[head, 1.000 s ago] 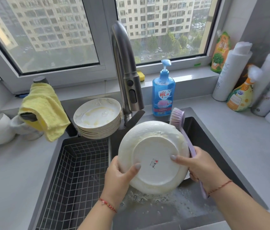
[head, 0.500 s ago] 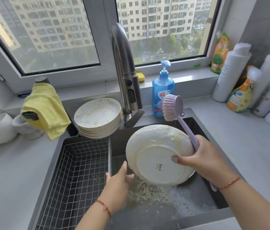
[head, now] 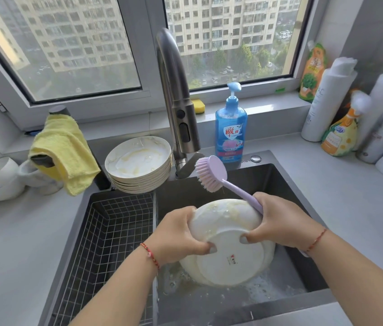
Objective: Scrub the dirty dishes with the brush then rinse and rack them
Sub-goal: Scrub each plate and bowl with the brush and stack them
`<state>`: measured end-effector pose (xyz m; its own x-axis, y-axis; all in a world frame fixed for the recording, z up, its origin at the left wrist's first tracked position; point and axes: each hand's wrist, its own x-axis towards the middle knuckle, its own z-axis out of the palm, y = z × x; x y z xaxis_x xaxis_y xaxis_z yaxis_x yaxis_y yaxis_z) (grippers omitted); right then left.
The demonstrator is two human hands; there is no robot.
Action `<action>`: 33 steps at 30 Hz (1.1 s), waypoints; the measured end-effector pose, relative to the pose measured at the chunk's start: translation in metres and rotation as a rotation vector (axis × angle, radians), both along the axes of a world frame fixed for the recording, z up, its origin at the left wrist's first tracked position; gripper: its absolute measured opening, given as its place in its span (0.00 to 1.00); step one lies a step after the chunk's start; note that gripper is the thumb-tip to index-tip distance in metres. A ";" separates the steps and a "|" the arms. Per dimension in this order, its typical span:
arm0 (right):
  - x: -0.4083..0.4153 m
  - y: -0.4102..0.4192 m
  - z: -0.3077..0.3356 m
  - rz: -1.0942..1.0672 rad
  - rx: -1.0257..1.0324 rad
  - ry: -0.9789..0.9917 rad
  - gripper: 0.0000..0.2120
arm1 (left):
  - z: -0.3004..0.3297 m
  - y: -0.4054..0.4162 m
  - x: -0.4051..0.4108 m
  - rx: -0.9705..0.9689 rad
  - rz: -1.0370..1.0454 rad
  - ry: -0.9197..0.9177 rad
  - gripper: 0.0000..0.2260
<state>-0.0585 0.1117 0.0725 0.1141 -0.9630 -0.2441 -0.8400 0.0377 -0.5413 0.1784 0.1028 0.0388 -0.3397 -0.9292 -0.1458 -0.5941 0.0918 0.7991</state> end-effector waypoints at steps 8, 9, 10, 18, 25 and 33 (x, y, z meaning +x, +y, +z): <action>0.000 -0.007 -0.008 -0.172 -0.079 -0.293 0.19 | 0.000 0.003 -0.004 -0.101 0.176 0.042 0.18; 0.000 -0.005 -0.010 -0.227 -0.129 -0.318 0.17 | 0.000 0.004 -0.003 -0.109 0.216 0.041 0.18; -0.001 -0.001 -0.013 -0.286 -0.165 -0.340 0.15 | -0.002 0.003 -0.002 -0.115 0.259 0.040 0.17; 0.011 0.036 -0.029 -0.296 -0.078 -0.406 0.18 | -0.005 -0.003 0.010 -0.144 0.451 0.025 0.17; 0.045 0.051 -0.003 0.018 -0.109 -0.172 0.23 | -0.003 -0.005 -0.002 -0.151 0.430 -0.076 0.16; 0.004 0.034 -0.039 -0.326 0.060 -0.274 0.14 | 0.007 0.005 0.020 -0.269 0.376 -0.107 0.18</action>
